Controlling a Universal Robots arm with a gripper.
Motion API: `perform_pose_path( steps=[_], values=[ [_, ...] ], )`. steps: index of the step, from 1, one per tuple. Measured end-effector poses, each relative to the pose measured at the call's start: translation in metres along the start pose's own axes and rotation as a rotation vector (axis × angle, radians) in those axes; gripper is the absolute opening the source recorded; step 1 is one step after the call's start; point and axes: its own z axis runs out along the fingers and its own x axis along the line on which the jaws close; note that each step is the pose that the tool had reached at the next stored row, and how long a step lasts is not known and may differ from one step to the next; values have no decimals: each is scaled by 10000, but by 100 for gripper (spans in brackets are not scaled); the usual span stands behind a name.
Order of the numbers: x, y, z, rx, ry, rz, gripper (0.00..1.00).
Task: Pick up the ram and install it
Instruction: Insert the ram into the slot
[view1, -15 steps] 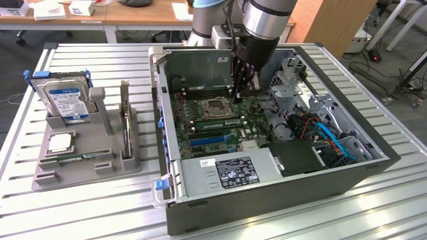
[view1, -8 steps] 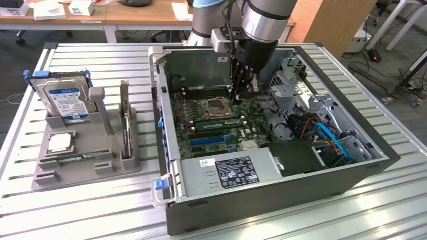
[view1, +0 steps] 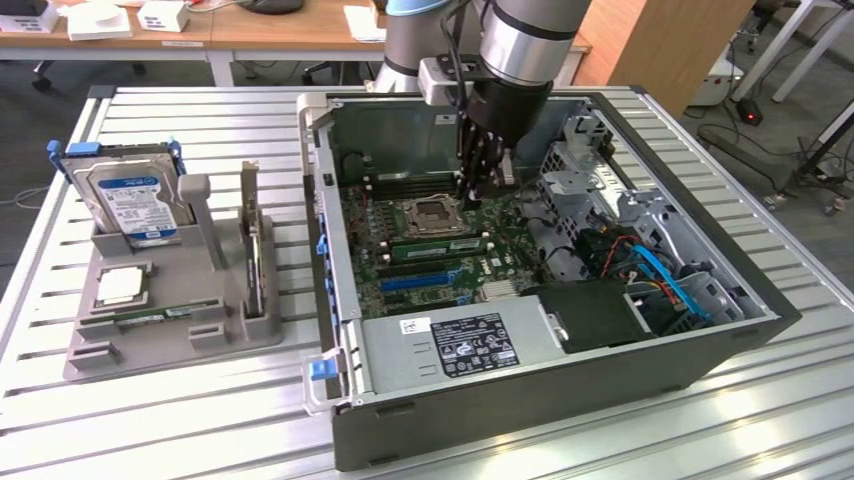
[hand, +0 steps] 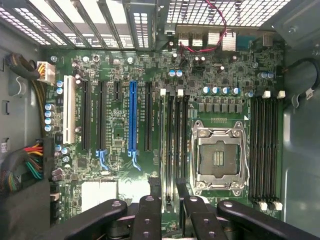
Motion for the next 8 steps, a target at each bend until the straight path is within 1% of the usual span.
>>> perform_pose_path(
  steps=[8],
  values=[
    [0,0,0,-1,0,-1,24]
  ],
)
